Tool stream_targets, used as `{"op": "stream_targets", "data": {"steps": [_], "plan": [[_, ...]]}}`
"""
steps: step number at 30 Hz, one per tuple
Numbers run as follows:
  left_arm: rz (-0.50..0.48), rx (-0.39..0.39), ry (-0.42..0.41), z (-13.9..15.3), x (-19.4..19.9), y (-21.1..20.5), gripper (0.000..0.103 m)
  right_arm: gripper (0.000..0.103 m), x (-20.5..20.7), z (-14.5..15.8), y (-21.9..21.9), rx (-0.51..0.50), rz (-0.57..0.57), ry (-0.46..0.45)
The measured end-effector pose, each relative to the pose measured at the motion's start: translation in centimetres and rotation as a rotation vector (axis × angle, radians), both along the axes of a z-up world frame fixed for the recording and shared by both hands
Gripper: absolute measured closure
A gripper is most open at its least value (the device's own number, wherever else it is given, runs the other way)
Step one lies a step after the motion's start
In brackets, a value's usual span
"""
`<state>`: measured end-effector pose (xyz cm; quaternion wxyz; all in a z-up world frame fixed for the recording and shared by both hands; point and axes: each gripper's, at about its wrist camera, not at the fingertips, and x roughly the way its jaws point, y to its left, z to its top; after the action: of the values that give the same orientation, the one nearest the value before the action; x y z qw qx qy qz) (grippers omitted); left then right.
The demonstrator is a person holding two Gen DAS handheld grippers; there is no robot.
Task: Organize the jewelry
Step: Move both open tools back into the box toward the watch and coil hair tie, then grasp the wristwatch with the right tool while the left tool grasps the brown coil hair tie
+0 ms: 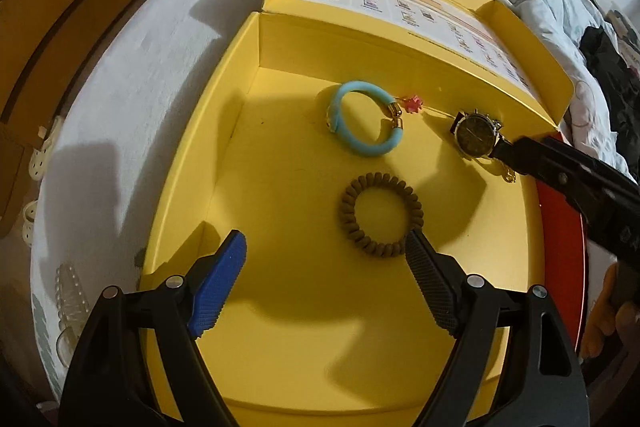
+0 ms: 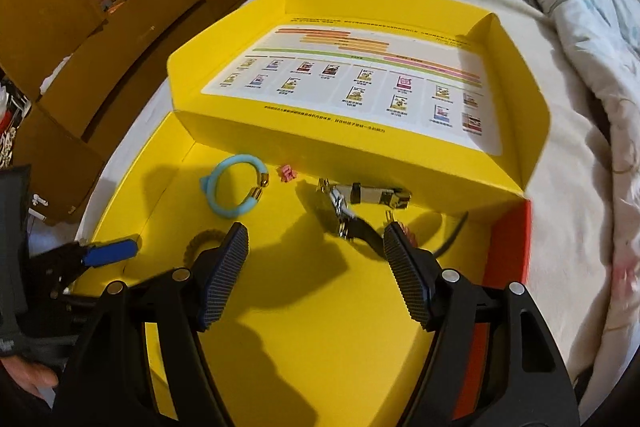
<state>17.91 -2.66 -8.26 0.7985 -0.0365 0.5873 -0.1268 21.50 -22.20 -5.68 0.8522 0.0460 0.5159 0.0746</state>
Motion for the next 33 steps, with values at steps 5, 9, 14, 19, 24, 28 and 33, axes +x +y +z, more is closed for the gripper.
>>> {"op": "stream_targets", "data": {"steps": [5, 9, 14, 19, 24, 28, 33], "plan": [[-0.02, 0.018, -0.007, 0.0, -0.5, -0.5, 0.022, 0.041, 1.6, -0.8, 0.8, -0.015, 0.027, 0.032], [-0.043, 0.026, -0.006, 0.0, -0.7, -1.1, 0.024, 0.05, 2.5, -1.7, 1.1, -0.005, 0.032, 0.057], [-0.057, 0.045, 0.002, -0.4, -0.6, -1.7, 0.032, 0.054, 2.9, -2.3, 1.1, -0.007, 0.024, 0.081], [-0.062, 0.049, 0.013, -0.7, -0.4, -2.2, 0.036, 0.054, 3.2, -2.8, 0.8, -0.036, 0.013, 0.093], [-0.067, 0.047, 0.008, -0.9, -0.4, -2.3, 0.038, 0.053, 3.5, -3.2, 1.0, -0.041, 0.01, 0.103], [-0.06, 0.039, 0.015, -1.1, 0.0, -2.1, 0.042, 0.053, 3.8, -3.8, 1.3, -0.043, 0.01, 0.123], [-0.045, 0.034, 0.011, -1.2, 0.6, -1.9, 0.048, 0.053, 3.8, -4.3, 1.6, -0.046, 0.001, 0.133]]}}
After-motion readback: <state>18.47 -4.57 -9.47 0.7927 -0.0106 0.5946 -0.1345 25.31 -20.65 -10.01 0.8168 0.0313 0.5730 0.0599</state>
